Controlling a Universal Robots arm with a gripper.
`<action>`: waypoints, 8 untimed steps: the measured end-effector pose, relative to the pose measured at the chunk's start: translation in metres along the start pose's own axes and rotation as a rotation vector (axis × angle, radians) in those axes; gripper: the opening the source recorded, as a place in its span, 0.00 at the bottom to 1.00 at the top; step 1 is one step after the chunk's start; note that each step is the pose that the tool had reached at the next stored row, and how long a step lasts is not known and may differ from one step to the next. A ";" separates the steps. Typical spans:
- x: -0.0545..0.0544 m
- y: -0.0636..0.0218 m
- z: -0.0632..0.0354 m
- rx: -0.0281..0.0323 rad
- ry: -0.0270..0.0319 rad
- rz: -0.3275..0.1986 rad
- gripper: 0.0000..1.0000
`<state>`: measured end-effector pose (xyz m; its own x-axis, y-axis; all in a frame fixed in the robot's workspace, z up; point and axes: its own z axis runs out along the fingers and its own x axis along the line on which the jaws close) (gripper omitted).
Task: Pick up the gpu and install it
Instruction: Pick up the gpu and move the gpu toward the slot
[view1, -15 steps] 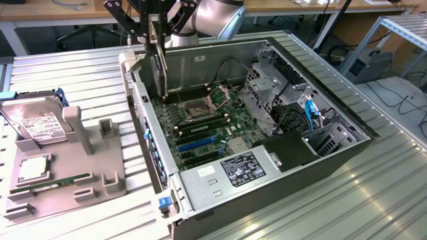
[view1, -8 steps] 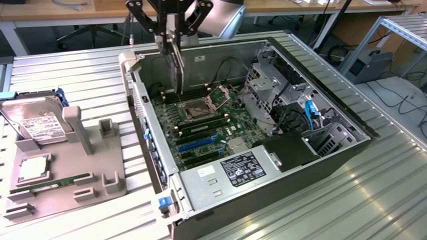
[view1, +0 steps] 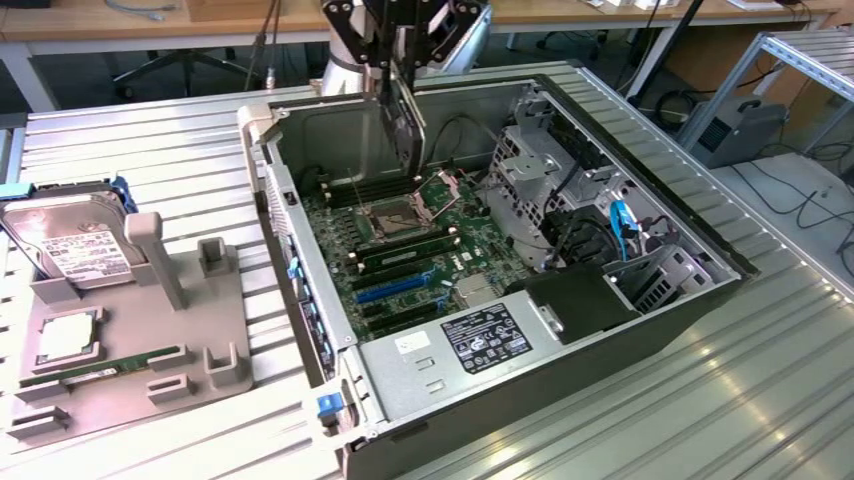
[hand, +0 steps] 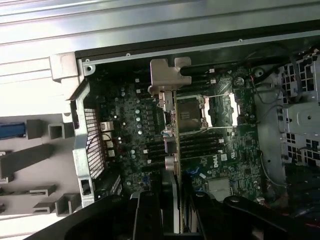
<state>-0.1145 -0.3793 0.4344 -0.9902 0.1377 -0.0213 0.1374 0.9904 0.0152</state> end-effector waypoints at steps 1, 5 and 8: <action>-0.006 0.0008 0.0003 0.0001 0.0002 0.000 0.27; -0.026 0.0036 0.0014 0.0001 0.0007 0.000 0.27; -0.034 0.0047 0.0018 0.0001 0.0007 0.000 0.27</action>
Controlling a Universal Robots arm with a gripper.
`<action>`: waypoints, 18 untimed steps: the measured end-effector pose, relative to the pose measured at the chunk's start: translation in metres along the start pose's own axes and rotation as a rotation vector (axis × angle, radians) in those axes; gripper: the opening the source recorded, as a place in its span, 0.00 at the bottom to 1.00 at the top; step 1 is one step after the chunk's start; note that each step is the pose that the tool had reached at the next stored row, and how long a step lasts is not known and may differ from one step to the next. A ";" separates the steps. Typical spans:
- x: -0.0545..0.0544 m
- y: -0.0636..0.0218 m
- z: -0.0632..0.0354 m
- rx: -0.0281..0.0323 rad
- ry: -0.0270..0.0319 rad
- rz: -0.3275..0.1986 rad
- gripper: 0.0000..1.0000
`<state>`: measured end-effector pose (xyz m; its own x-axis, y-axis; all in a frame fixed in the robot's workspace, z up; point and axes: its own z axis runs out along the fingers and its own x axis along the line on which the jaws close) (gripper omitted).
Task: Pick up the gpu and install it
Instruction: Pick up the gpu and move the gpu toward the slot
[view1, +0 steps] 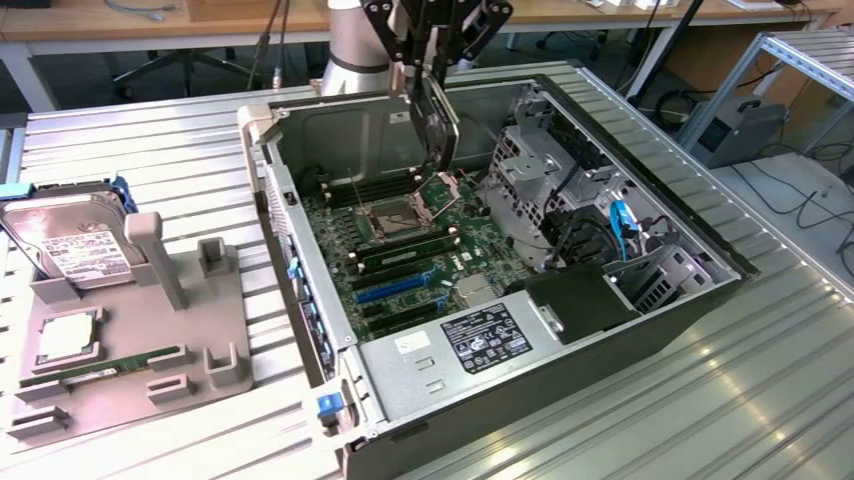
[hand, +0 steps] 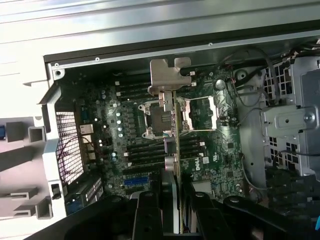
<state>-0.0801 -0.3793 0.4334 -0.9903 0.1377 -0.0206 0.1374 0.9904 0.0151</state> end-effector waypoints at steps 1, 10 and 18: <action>-0.002 0.0003 0.0001 0.0000 0.0000 0.000 0.27; -0.016 0.0023 0.0017 0.0001 0.0001 0.000 0.27; -0.031 0.0042 0.0061 0.0000 0.0000 0.000 0.27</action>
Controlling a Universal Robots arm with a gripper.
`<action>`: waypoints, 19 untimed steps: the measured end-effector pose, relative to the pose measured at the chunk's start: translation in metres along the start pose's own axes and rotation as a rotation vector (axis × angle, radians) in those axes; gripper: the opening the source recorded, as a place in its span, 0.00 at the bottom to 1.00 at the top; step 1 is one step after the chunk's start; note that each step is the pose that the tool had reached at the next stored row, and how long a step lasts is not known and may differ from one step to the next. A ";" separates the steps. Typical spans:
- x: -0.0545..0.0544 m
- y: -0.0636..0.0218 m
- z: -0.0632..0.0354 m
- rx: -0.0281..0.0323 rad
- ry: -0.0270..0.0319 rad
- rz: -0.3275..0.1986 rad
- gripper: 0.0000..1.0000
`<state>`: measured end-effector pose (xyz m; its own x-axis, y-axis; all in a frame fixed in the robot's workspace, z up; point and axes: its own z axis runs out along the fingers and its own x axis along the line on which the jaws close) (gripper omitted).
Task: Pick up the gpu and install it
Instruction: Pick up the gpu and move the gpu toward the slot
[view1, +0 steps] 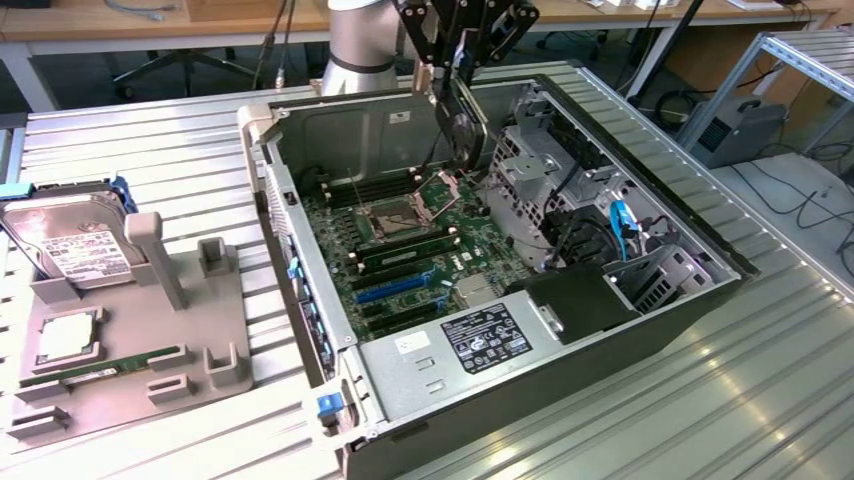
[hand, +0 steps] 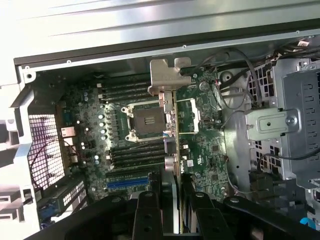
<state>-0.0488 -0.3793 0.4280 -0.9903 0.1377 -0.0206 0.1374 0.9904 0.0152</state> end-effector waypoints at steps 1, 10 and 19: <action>-0.001 0.0001 0.0011 0.0000 0.0000 0.000 0.27; -0.002 0.0000 0.0176 0.0002 0.0001 0.000 0.27; -0.002 0.0000 0.0287 0.0002 0.0001 0.000 0.27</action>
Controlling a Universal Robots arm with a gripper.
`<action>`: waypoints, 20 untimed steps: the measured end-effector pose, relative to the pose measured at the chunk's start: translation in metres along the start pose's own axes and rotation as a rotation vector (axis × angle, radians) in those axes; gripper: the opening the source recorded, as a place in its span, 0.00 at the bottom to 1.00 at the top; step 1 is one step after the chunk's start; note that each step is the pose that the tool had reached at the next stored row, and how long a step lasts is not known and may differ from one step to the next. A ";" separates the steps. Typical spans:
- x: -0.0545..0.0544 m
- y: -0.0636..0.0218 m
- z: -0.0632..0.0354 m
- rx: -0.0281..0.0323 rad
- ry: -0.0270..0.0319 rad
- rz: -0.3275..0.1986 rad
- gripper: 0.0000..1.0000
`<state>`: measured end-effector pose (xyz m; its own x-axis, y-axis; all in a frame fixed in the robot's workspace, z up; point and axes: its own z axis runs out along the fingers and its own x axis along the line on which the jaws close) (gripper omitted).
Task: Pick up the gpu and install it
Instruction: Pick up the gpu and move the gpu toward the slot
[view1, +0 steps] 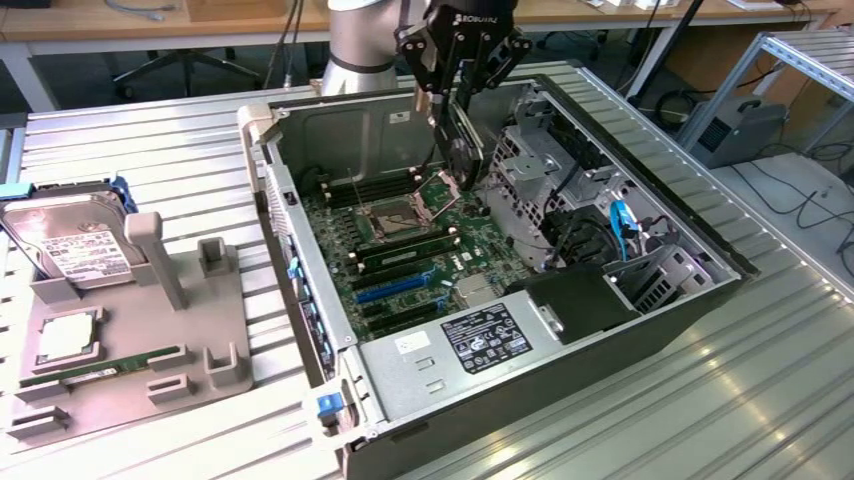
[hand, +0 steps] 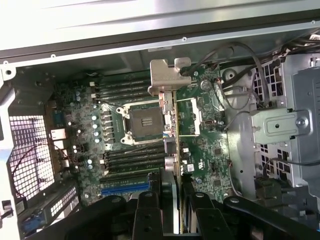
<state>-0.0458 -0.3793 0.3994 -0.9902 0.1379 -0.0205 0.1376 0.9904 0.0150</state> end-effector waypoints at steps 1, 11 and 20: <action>0.000 0.0000 0.0012 0.0000 0.0000 0.000 0.27; -0.001 0.0000 0.0081 -0.0001 0.0000 0.000 0.27; -0.001 0.0000 0.0144 0.0000 0.0000 0.000 0.27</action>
<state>-0.0444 -0.3793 0.3850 -0.9902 0.1379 -0.0205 0.1376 0.9904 0.0150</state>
